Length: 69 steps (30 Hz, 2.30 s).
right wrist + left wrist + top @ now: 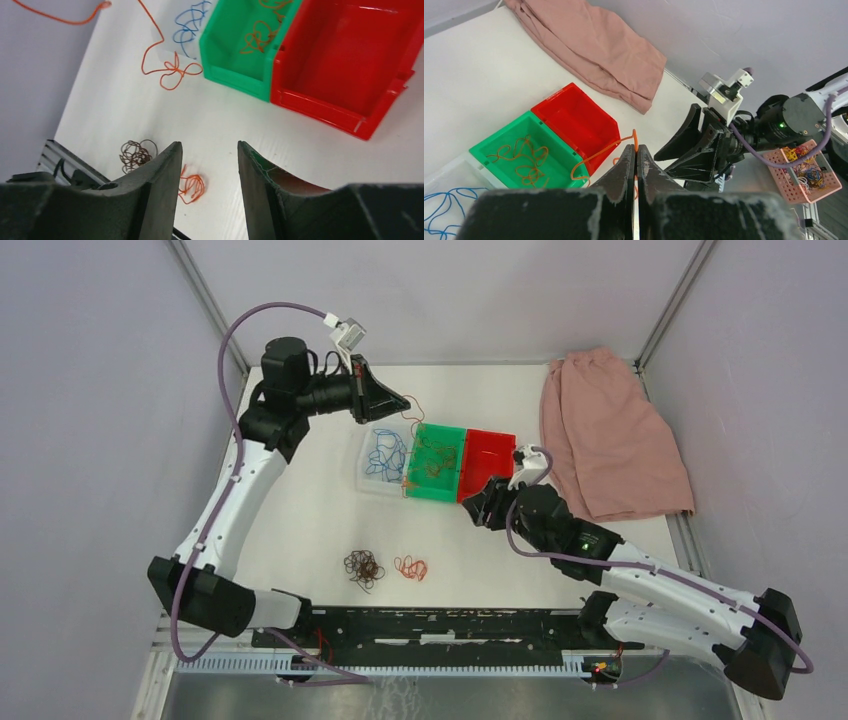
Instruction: Untangle the cables
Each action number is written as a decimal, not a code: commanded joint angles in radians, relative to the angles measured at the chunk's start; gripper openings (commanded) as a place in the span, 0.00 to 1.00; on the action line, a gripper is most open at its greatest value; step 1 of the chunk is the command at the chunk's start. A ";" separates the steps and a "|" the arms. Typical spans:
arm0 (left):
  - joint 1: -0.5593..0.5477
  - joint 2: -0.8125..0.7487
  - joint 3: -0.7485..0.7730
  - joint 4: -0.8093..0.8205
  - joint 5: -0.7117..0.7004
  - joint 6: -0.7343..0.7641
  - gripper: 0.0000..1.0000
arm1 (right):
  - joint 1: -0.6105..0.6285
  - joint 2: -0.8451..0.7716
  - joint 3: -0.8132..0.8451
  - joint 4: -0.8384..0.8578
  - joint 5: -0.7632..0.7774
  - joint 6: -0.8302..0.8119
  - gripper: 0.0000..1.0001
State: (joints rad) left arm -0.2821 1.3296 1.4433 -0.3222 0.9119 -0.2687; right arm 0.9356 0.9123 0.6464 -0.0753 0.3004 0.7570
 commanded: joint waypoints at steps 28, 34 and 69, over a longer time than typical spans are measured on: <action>-0.126 0.529 0.122 0.012 -0.289 0.346 0.03 | -0.008 -0.112 0.100 -0.387 0.148 -0.062 0.52; -0.140 0.566 0.121 0.041 -0.306 0.334 0.03 | -0.013 -0.107 0.098 -0.388 0.139 -0.057 0.53; -0.084 0.210 0.221 -0.537 -0.343 0.592 0.99 | 0.045 0.386 0.320 -0.266 -0.323 -0.243 0.77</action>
State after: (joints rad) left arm -0.4294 1.7031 1.6566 -0.7380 0.4980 0.2386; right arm 0.9276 1.1774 0.8787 -0.4339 0.1028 0.5766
